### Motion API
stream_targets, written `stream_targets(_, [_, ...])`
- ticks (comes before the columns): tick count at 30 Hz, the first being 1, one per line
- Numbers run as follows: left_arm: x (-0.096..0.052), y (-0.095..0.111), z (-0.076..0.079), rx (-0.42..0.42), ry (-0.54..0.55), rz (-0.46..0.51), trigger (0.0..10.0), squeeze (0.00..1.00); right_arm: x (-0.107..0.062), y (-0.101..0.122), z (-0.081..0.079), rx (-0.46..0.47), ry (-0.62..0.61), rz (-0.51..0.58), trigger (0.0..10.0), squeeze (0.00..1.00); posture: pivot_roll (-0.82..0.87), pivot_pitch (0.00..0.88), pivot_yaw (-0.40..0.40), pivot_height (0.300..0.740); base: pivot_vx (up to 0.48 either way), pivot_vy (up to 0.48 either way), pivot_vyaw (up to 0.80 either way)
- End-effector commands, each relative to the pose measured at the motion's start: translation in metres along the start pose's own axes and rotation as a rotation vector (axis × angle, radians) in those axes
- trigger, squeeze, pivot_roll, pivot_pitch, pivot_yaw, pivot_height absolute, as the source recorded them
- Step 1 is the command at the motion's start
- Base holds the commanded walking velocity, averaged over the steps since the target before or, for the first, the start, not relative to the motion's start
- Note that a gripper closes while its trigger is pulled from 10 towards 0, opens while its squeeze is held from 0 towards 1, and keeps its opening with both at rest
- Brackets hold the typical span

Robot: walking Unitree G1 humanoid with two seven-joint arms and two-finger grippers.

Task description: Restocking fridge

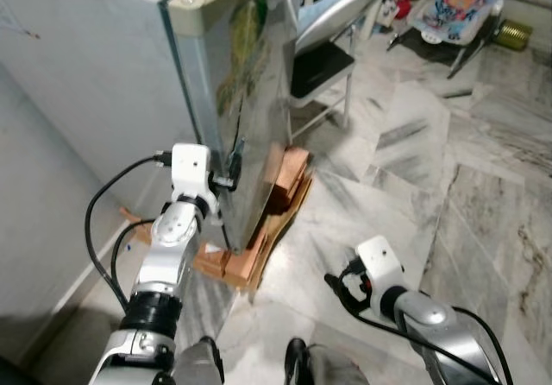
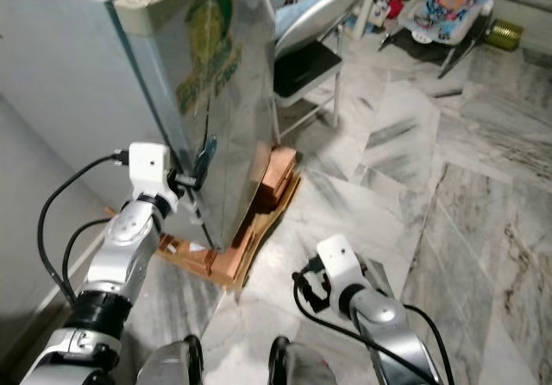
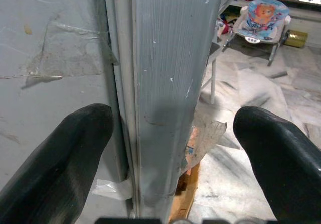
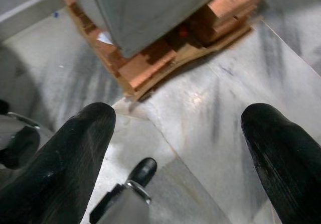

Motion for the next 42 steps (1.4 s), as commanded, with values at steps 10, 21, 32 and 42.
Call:
stream_targets(10, [0.013, 0.030, 0.045, 0.053, -0.205, 0.106, 10.0, 0.00, 0.002, -0.007, -0.004, 0.017, 0.009, -0.037, 10.0, 0.00, -0.08, 0.189, -0.021, 0.740, 0.000, 0.000, 0.00])
stream_targets(21, [0.011, 0.011, 0.037, 0.099, -0.174, 0.033, 10.0, 0.00, 0.006, -0.006, -0.006, 0.019, 0.023, -0.040, 10.0, 0.00, -0.07, 0.182, -0.018, 0.740, 0.000, 0.000, 0.00])
stream_targets(32, [0.028, 0.089, 0.079, 0.165, -0.366, 0.255, 10.0, 0.00, 0.009, -0.007, -0.008, -0.006, 0.039, -0.063, 10.0, 0.00, -0.07, 0.174, -0.014, 0.740, 0.000, 0.000, 0.00])
stream_targets(42, [-0.021, 0.162, 0.209, -0.042, -0.836, 0.443, 10.0, 0.00, 0.017, -0.009, -0.014, -0.025, 0.074, -0.089, 10.0, 0.00, -0.05, 0.155, -0.010, 0.740, 0.000, 0.000, 0.00])
Point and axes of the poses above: a point about 5 cm out from each wrist's last joint towards the gripper, its own x axis pointing out of the wrist towards the gripper, its own y axis along the axis of the wrist's last joint, z = x × y, the point moved 1 cm from there along x, pointing out of the wrist towards the gripper, and after that the axes turned 6 degrees about x, right-handed, at the moved point
